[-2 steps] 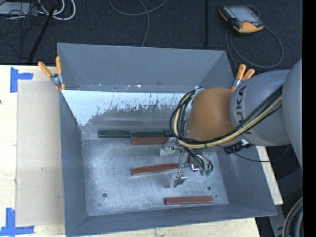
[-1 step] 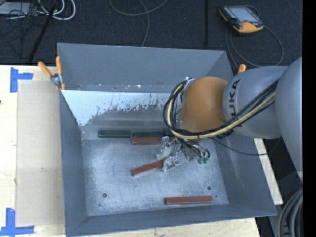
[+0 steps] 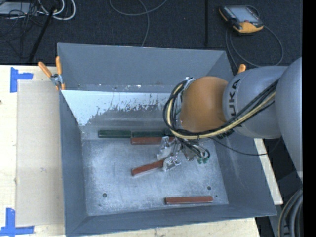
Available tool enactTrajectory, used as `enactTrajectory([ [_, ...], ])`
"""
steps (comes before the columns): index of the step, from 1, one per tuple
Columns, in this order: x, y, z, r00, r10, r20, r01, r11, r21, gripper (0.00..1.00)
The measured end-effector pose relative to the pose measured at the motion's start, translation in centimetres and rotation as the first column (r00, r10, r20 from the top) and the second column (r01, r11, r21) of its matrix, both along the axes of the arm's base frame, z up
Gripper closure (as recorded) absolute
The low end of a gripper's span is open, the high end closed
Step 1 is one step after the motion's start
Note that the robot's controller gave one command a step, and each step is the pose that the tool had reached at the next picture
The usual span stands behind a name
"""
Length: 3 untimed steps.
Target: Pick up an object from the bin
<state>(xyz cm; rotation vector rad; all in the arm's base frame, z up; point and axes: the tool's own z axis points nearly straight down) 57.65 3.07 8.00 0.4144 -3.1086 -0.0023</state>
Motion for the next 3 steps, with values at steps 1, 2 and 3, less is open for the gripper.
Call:
enactTrajectory([
  [1,-0.5,0.1,4.0,1.000,0.008,-0.002,-0.008,1.000,-0.001,1.00],
  [2,-0.3,0.2,5.6,1.000,0.009,-0.001,-0.009,1.000,-0.001,1.00],
  [3,-2.1,0.0,7.4,0.999,0.031,0.016,-0.031,1.000,0.000,1.00],
])
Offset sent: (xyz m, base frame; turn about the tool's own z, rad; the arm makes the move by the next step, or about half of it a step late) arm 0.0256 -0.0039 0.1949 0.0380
